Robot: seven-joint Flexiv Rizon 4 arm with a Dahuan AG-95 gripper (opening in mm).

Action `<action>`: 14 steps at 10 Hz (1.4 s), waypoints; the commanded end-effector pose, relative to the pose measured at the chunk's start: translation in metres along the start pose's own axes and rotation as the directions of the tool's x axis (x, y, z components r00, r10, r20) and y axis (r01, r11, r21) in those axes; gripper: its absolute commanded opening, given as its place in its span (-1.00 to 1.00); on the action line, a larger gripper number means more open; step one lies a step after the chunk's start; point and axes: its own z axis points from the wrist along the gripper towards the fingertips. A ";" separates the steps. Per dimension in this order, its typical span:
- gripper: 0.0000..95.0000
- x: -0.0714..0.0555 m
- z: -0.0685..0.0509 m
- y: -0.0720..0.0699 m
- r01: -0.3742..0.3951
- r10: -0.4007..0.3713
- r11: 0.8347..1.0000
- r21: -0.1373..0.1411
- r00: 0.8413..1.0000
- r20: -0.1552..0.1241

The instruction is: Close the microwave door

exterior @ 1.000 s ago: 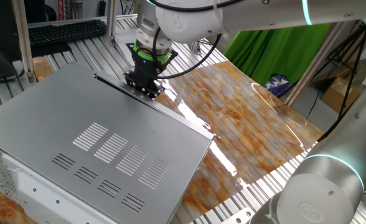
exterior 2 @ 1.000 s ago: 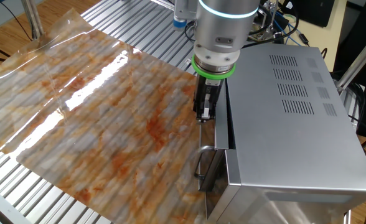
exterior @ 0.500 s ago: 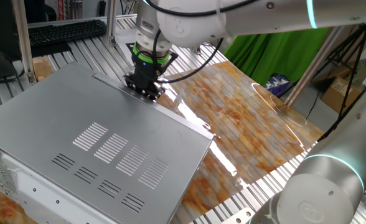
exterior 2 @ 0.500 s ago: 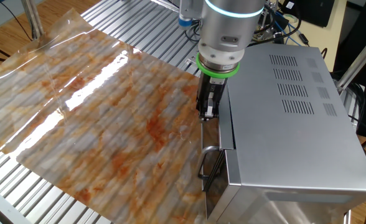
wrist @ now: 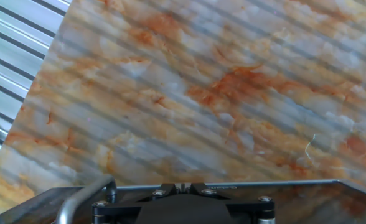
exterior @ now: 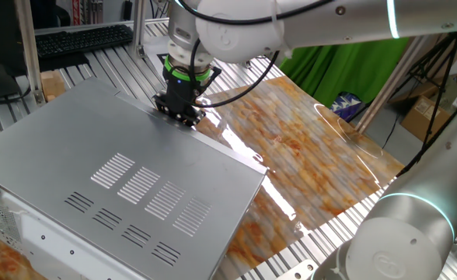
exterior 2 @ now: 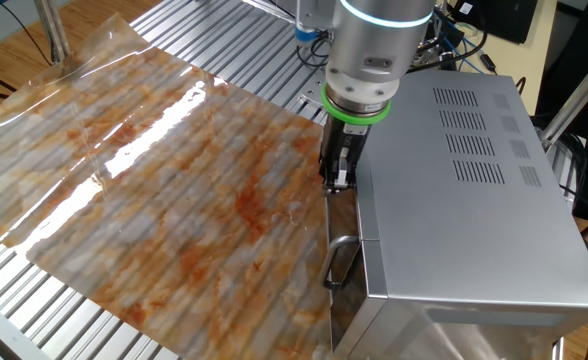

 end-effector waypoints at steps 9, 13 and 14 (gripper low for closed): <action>-0.60 -0.027 0.004 0.022 0.393 -0.393 0.919 0.004 0.919 0.007; -0.60 -0.055 0.015 0.025 0.638 -0.639 0.769 0.023 0.769 0.015; -0.60 -0.063 0.016 0.024 0.670 -0.671 0.742 0.024 0.742 0.014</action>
